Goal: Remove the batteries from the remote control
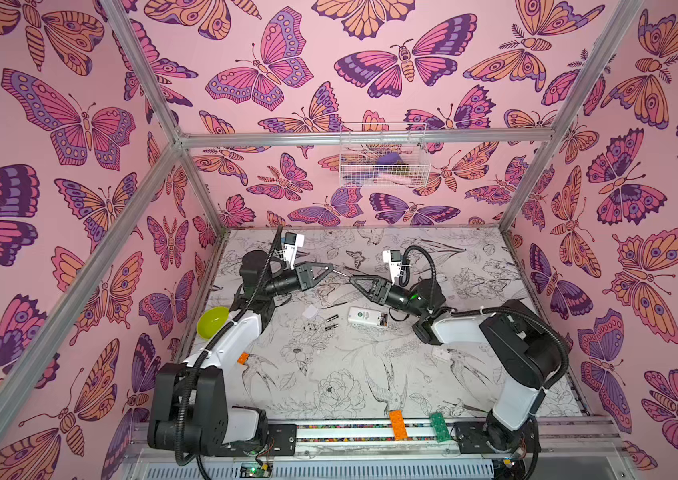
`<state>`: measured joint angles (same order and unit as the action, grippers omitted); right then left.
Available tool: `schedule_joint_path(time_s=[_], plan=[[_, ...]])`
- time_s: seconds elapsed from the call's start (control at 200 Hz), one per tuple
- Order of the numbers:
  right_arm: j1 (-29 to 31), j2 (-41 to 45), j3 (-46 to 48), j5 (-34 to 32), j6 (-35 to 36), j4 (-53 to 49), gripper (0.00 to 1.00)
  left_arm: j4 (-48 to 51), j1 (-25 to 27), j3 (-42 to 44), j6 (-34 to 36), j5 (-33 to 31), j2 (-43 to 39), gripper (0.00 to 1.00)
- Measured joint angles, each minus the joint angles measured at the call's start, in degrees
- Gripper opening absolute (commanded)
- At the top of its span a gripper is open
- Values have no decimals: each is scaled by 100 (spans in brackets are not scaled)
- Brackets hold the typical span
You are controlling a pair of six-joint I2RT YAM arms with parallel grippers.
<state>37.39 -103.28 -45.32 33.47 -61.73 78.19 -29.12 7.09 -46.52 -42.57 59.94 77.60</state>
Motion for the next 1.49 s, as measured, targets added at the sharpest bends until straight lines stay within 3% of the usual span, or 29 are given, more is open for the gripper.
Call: schedule_joint_path(time_s=[0.22,0.311,0.406,0.461,0.561,0.676,0.806,1.117,1.252,1.347,1.488], plan=[[24,0,-9,4,-11,-20,39,-85,0,52,7,4,-2,0],[31,0,-9,7,-20,-42,29,-90,0,61,15,11,-24,0],[52,4,-15,114,17,48,10,-55,-7,70,50,-22,-28,0],[68,26,-15,120,4,81,7,2,-42,81,33,2,-33,0],[70,28,-2,136,31,83,5,44,-66,81,142,2,-46,31],[0,107,188,201,52,81,3,188,-175,66,505,-61,-46,58],[-348,459,695,286,153,55,3,503,-422,0,973,-46,-68,71],[-1504,1102,1432,940,426,-63,0,2057,-551,-826,3075,267,-9,91],[-1930,1491,1591,1266,673,-579,0,2983,-415,-1362,4249,232,337,94],[-2081,2098,1552,1427,1399,-1805,0,3764,-203,-1818,5274,31,662,97],[-2087,3119,1023,1377,3139,-4507,0,4732,317,-2389,6850,-426,1191,100]])
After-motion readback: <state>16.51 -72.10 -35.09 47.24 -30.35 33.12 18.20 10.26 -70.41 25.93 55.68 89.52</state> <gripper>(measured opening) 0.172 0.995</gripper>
